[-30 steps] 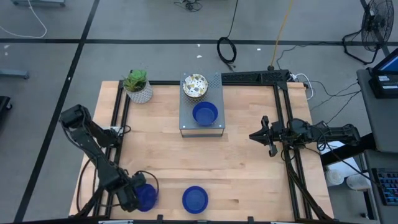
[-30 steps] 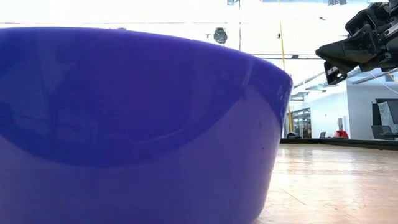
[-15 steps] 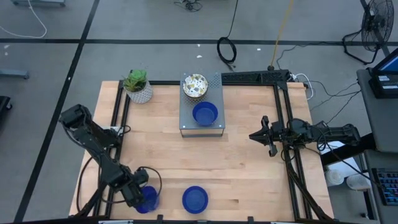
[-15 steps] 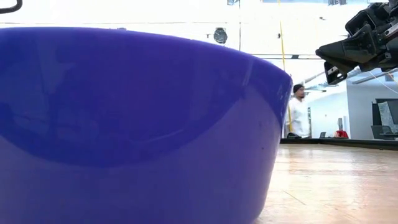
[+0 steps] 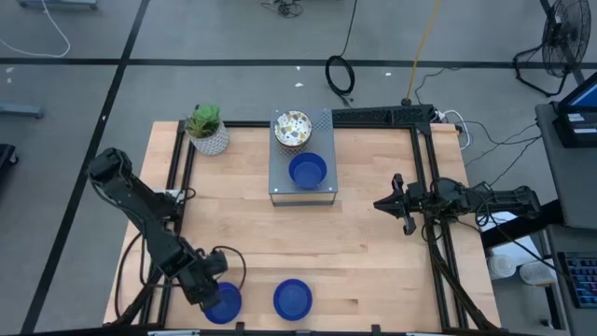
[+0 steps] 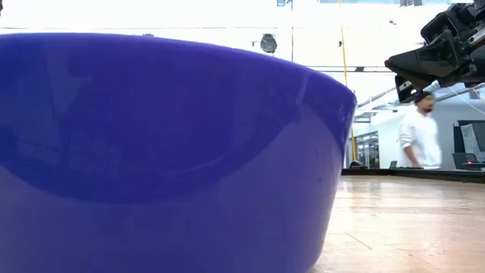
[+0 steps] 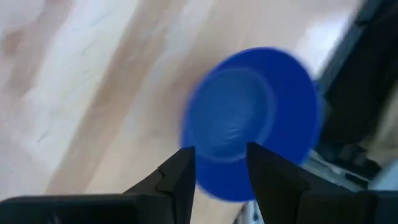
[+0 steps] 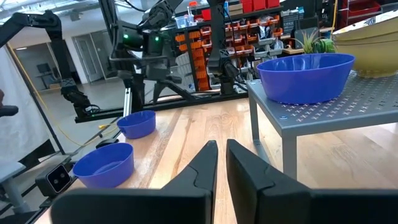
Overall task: Pick & Place Mini bowls
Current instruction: Stack the left blue bowl on the blue bowl on the shelf
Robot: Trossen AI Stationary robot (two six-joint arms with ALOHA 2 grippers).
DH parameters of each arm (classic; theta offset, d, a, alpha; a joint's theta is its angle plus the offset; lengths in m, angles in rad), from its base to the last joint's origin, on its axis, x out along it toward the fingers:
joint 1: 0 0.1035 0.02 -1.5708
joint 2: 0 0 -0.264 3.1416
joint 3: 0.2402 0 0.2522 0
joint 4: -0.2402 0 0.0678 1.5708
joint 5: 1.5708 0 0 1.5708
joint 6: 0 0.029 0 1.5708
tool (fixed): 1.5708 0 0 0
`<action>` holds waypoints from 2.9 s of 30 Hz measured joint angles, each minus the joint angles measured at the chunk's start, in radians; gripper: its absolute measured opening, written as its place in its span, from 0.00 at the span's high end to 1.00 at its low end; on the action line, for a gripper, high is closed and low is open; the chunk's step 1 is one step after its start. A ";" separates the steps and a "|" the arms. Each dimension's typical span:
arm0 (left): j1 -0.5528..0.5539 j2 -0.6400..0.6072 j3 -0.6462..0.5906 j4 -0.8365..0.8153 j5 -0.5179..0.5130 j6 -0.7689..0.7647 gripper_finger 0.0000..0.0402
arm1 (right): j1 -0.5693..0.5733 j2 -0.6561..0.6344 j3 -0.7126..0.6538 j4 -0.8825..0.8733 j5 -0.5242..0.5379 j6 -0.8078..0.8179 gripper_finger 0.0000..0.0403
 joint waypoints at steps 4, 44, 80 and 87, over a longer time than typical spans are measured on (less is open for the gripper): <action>-0.001 0.023 0.000 0.031 -0.006 0.066 0.64 | 0.000 0.000 0.000 0.000 0.000 0.000 0.95; 0.091 0.151 -0.001 -0.289 -0.054 0.118 0.64 | 0.000 0.000 0.000 0.000 0.000 0.000 0.95; 0.034 0.151 0.014 -0.275 -0.052 0.264 0.64 | 0.000 0.000 0.000 0.000 0.000 0.000 0.95; 0.035 0.151 0.014 -0.247 -0.051 0.264 0.64 | 0.000 0.000 0.000 0.000 0.000 0.000 0.95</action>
